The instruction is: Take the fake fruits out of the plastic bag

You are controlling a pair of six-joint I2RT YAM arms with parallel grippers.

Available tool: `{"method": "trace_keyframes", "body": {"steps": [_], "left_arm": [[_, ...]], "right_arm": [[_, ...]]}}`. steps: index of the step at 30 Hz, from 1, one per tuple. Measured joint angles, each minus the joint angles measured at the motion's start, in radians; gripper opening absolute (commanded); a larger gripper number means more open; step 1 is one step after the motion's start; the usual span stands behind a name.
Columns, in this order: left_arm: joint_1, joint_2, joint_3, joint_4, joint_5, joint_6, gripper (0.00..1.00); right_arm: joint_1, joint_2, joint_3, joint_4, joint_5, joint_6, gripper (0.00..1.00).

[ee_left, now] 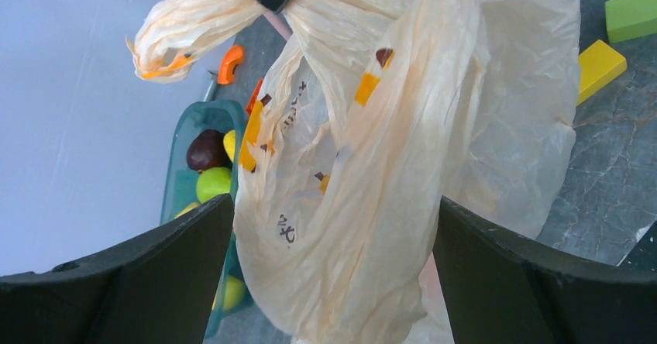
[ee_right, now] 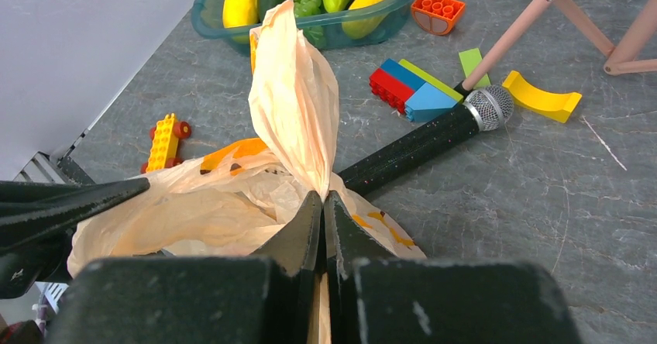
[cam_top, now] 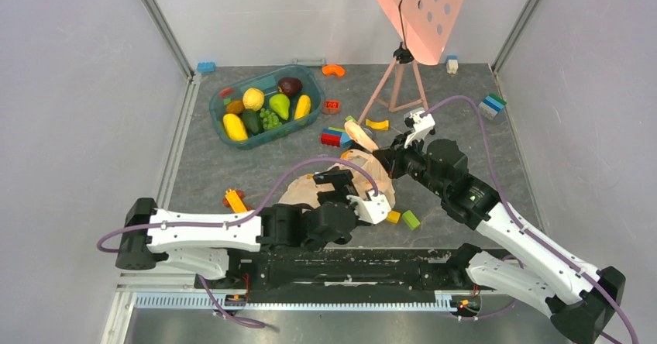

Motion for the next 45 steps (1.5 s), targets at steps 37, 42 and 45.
{"method": "trace_keyframes", "body": {"steps": [37,42,45], "left_arm": [[0.093,-0.405,-0.158,0.213,0.051,-0.077,0.02],[0.313,-0.412,-0.161,0.237,0.202,-0.151,0.02],[0.418,-0.388,-0.126,0.245,0.28,-0.171,0.02]], "right_arm": [[-0.021,0.01,0.003,0.047,-0.008,-0.012,0.0],[-0.021,0.086,0.058,0.089,-0.008,-0.085,0.0],[-0.021,0.118,0.096,0.136,-0.016,-0.146,0.0]]}}
